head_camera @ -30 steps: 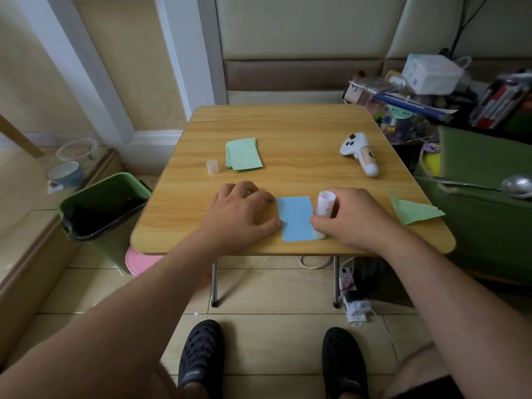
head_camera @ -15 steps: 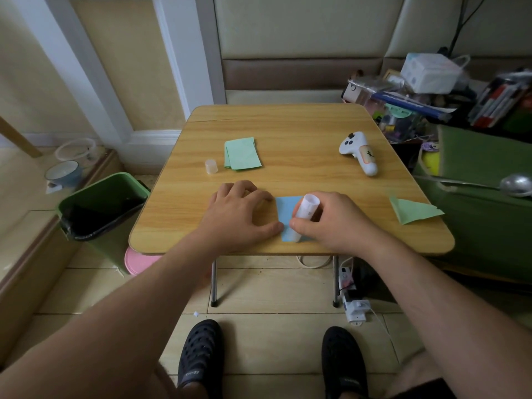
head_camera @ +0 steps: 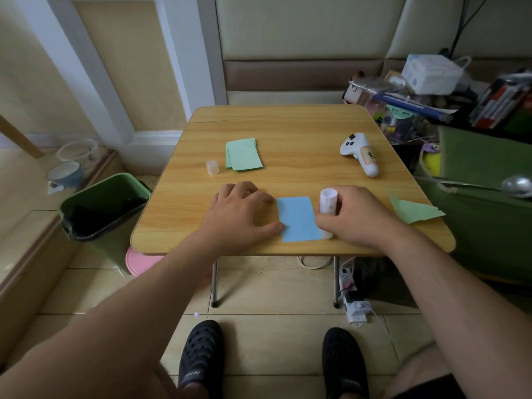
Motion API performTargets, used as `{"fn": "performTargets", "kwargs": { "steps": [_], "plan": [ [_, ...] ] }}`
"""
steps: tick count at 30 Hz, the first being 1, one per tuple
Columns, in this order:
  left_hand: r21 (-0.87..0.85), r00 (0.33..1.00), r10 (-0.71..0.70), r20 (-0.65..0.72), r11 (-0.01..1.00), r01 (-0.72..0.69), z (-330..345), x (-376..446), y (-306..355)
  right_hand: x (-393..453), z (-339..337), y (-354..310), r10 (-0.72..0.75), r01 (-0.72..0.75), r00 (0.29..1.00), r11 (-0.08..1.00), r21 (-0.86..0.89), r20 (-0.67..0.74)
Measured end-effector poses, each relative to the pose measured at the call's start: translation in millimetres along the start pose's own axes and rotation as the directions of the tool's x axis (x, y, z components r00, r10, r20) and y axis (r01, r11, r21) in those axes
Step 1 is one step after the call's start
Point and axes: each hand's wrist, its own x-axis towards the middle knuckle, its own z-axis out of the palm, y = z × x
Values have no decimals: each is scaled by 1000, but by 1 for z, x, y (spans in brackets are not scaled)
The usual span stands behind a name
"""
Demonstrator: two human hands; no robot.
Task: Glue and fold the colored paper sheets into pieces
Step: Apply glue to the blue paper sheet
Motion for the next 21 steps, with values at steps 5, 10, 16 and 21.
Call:
{"fn": "performTargets", "kwargs": {
  "steps": [5, 10, 16, 21],
  "plan": [
    [-111, 1000, -6, -24, 994, 3, -4, 5, -4, 7, 13, -13, -58, 61, 998, 983, 171, -21],
    [-126, 998, 12, -55, 992, -19, -3, 7, -8, 13, 18, -11, -114, 100, 991, 977, 191, 64],
    [-120, 998, 14, -63, 993, -21, -4, 4, -5, 17, 18, -14, -103, 53, 992, 869, 491, 76],
    [-95, 996, 7, -91, 995, -16, 0, 4, -5, 19, 29, -16, -53, 69, 997, 941, 331, -58]
  ]
}}
